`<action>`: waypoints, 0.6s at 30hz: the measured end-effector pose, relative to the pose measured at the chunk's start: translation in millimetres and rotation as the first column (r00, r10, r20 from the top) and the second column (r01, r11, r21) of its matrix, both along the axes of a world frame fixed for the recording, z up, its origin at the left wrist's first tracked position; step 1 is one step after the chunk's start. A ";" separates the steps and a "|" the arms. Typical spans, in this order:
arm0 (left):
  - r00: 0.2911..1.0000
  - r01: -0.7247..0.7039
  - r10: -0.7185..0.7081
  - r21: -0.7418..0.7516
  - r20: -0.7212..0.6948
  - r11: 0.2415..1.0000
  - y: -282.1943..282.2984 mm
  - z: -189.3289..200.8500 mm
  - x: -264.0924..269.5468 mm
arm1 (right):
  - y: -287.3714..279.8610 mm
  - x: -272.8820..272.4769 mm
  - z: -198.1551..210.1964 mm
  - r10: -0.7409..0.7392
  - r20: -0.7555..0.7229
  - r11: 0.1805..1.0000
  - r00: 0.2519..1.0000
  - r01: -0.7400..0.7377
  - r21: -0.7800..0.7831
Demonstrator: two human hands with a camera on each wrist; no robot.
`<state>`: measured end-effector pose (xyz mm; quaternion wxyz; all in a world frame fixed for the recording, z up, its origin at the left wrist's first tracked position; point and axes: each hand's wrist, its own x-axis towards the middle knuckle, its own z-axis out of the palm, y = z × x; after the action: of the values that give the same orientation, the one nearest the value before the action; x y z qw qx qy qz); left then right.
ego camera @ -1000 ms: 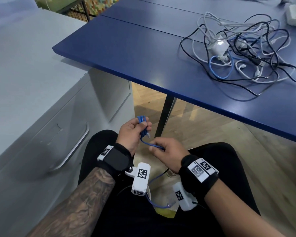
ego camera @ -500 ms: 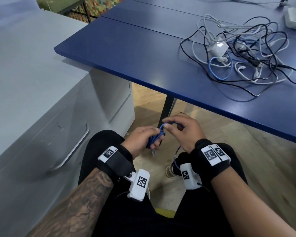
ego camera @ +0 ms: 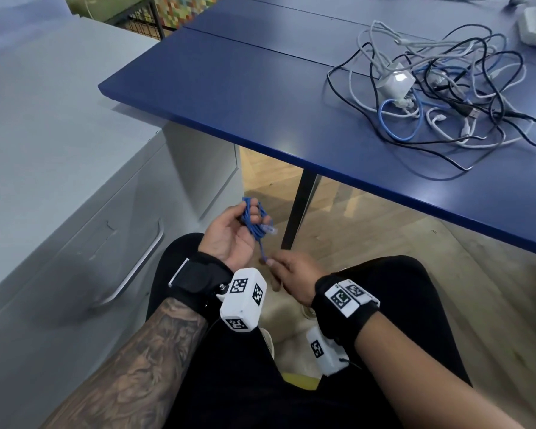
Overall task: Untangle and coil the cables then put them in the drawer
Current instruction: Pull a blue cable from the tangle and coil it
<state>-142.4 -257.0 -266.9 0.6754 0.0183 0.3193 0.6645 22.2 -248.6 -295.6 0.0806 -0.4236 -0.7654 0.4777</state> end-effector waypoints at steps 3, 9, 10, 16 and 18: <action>0.995 -0.049 0.044 -0.046 -0.088 0.998 2.6 -8.4 -6.4 | -9.0 -1.0 8.9 0.050 0.039 0.994 0.998 -0.054 0.097; 0.946 -0.055 0.031 -0.065 -0.324 0.996 3.7 -13.4 -1.2 | -9.4 9.8 24.2 0.086 0.031 0.980 0.996 -0.090 0.177; 0.944 -0.039 0.018 -0.058 -0.329 0.998 3.5 -11.3 0.9 | -7.7 13.4 26.9 0.066 0.017 0.983 0.998 -0.068 0.169; 0.956 0.022 -0.041 -0.069 -0.289 0.997 -3.6 3.0 6.0 | -2.1 31.4 24.4 0.019 0.076 0.995 0.997 -0.026 0.094; 0.974 0.066 -0.084 -0.092 -0.210 0.994 -4.8 4.3 2.9 | -0.6 33.8 20.6 -0.010 0.083 0.998 0.997 0.005 0.059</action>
<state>-139.4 -261.8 -262.7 0.6621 0.0732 0.4168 0.6185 56.0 -249.2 -275.0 0.0628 -0.4434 -0.7801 0.4369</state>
